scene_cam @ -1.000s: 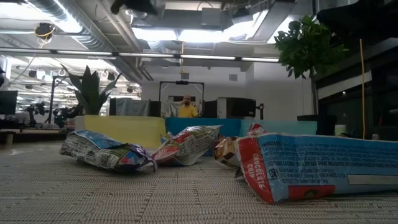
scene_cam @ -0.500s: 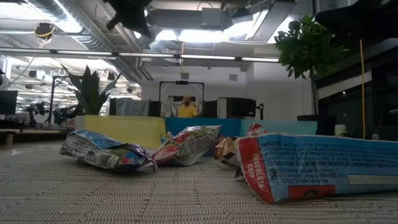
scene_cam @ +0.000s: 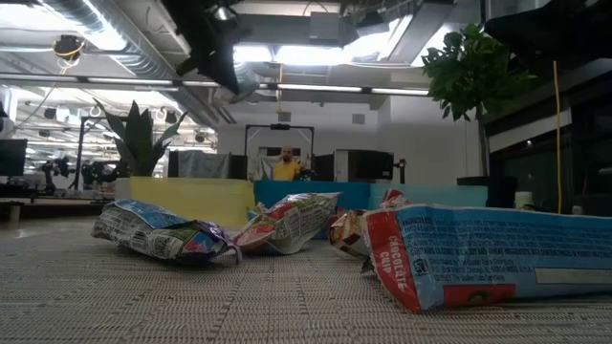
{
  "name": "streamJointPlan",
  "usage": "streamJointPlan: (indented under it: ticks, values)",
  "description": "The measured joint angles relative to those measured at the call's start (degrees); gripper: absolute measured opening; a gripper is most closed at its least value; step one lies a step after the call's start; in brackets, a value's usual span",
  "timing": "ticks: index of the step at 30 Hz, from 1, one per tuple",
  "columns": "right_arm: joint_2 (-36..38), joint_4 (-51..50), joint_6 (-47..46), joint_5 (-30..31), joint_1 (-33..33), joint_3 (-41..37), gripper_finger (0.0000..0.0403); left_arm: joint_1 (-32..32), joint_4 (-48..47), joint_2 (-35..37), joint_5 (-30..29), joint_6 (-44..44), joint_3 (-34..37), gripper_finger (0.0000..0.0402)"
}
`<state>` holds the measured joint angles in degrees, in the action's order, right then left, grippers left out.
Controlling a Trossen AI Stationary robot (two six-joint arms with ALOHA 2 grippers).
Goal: Pick and place Granola Bars by type
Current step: Put the yellow granola bar into the yellow bin
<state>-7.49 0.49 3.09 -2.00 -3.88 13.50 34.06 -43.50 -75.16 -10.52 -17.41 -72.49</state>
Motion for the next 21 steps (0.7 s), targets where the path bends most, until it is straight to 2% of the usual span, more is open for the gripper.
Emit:
streamJointPlan:
  ticks: [7, 14, 21]
  values:
    - [0.0, 0.0, 0.0, 0.0, 0.0, 0.0, 0.0028, 0.7, -4.3, -1.6, 1.0, 0.9, 0.0, 0.0003]
    - [0.0, -0.2, 0.1, 0.0, 0.0, 0.0, 0.0028, 0.7, -6.5, -3.0, -5.6, 1.7, -0.1, 0.0003]
    - [0.0, -1.6, 0.2, 0.0, 0.0, 0.0, 0.0028, 0.1, -9.7, -8.4, -4.9, 2.7, 0.0, 0.0001]
